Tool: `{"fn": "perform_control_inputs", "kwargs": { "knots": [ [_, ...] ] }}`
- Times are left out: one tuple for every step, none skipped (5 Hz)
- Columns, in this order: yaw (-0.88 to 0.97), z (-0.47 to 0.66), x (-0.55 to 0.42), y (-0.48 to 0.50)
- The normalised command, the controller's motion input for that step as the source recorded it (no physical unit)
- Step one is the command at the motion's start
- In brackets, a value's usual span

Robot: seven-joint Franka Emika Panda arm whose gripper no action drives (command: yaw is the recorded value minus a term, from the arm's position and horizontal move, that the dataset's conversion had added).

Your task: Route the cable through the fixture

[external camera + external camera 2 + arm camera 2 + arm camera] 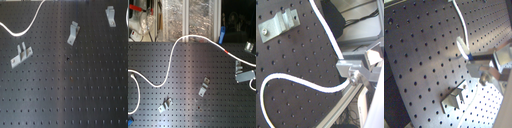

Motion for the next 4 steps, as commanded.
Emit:
{"fn": "perform_control_inputs", "kwargs": {
  "knots": [
    [0.01,0.00,-0.053,-0.020],
    [0.00,0.51,-0.136,0.146],
    [0.00,0.59,-0.483,0.210],
    [0.14,0.51,-0.664,0.032]
  ]
}}
